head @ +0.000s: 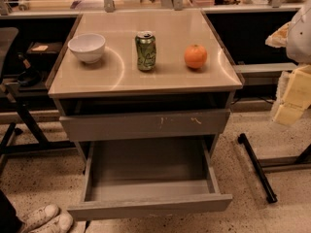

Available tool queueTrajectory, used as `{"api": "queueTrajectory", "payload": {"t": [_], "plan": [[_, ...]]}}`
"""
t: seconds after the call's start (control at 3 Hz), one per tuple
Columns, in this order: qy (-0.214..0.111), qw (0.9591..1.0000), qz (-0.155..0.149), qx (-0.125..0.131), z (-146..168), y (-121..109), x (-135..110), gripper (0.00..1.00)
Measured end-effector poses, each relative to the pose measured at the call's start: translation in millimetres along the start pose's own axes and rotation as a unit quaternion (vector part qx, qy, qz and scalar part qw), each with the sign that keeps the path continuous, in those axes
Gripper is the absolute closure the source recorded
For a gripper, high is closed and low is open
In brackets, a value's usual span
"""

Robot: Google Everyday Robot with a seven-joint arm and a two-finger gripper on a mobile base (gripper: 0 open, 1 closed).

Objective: Close middle drawer

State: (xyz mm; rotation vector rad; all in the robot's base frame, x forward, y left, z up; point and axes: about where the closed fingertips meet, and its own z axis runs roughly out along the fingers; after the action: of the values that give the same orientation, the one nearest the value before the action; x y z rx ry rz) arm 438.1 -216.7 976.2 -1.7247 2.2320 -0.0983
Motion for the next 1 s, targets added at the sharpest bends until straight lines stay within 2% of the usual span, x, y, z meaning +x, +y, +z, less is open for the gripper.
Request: {"api": "queueTrajectory", "payload": {"t": [0.33,0.67,1.0], "plan": [[0.0,1.0,0.0,0.0,0.0,0.0,0.0,0.0],[0.0,1.0,0.0,0.0,0.0,0.0,0.0,0.18],[0.0,1.0,0.0,0.0,0.0,0.0,0.0,0.42]]}}
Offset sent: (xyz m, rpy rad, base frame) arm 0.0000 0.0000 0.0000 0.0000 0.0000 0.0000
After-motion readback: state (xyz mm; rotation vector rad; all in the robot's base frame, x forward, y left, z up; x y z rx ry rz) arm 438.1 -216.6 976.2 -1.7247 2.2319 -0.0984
